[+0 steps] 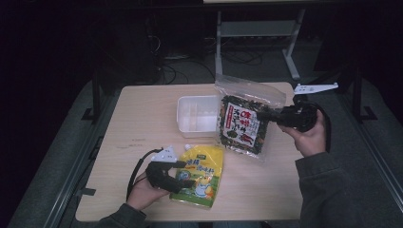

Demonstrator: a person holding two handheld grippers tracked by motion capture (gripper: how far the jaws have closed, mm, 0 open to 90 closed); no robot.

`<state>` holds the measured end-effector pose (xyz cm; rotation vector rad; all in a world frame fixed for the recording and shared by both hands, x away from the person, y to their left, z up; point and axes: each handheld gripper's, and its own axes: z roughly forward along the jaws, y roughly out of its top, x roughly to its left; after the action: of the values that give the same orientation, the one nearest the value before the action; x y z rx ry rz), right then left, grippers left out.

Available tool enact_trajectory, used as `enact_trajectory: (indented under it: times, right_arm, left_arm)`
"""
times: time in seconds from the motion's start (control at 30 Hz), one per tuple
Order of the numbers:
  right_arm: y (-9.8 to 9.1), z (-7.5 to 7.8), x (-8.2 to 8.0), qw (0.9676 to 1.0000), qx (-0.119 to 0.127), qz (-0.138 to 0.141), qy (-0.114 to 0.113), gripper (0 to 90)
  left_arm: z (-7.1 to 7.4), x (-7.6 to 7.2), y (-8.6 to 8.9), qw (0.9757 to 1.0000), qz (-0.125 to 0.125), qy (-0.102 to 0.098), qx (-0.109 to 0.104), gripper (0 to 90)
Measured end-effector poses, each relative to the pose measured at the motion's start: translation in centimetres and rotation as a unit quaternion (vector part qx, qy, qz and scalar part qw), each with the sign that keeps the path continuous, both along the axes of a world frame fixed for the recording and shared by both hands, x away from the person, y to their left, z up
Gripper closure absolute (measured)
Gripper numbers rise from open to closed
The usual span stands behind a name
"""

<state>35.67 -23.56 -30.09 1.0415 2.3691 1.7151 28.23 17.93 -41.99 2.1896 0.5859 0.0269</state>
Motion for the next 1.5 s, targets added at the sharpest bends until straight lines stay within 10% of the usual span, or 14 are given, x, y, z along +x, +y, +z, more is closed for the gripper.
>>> enact_trajectory:
  times: [1.17,1.5]
  right_arm:
    - [6.5,2.9,8.5,0.9975,-0.015,-0.044,-0.053,75.5]
    - [8.3,1.3,11.7,0.9952,-0.042,-0.063,-0.062,75.5]
  left_arm:
    - [-0.8,-0.2,3.5,0.9987,0.047,0.003,-0.019,21.0]
    - [-1.1,0.1,3.6,0.9988,0.047,0.005,-0.013,20.9]
